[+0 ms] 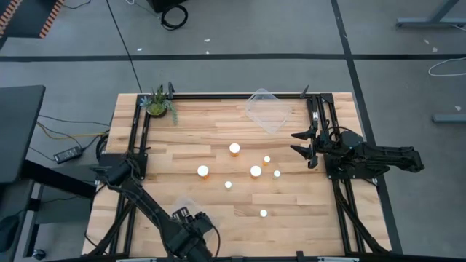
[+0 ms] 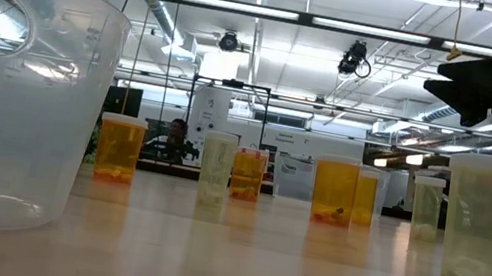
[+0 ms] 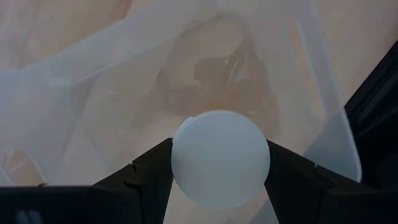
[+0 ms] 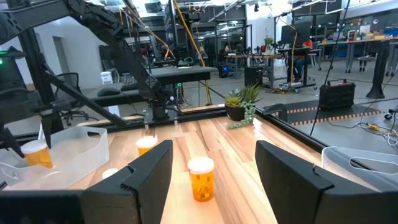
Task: Pick and place medicine bottles into bin by pill shape (circle, oval)
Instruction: Put the orange capsule bottle into the bottom transparent bin
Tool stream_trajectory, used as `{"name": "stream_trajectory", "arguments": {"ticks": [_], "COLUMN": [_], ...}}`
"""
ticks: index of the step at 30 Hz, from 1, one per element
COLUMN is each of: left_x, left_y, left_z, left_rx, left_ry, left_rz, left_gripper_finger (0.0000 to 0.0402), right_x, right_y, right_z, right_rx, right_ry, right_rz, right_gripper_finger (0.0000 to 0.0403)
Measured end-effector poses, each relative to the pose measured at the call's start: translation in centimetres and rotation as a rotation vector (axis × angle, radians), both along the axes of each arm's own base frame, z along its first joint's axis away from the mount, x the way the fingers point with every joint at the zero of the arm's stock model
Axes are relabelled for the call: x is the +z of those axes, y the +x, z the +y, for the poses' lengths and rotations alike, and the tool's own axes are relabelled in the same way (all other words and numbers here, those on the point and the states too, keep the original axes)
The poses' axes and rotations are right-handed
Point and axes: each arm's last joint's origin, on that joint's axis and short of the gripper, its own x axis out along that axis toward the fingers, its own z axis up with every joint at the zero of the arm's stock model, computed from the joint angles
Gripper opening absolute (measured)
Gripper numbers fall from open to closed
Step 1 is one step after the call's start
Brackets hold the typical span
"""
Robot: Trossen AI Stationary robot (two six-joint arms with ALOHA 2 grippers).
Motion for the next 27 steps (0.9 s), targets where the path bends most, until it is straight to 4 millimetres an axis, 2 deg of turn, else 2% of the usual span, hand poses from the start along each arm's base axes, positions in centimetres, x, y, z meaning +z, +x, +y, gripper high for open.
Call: {"name": "stream_trajectory", "arguments": {"ticks": [10,19,27], "left_x": [0.0,-1.7,-1.8], "left_y": [-0.1,-0.4,-0.5], "left_z": [-0.6,-1.7,-1.7], "left_rx": [0.071,0.085,0.084], "left_ry": [-0.009,-0.074,-0.074], "left_rz": [-0.065,-0.112,-0.113], "left_gripper_finger": [0.0229,0.0229,0.0229], "right_x": [0.0,0.0,0.0], "right_y": [0.0,0.0,0.0], "right_z": [0.0,0.0,0.0], "right_rx": [0.0,0.0,0.0], "right_ry": [0.0,0.0,0.0], "right_rz": [0.0,0.0,0.002], "right_gripper_finger": [0.0237,0.0237,0.0237]}}
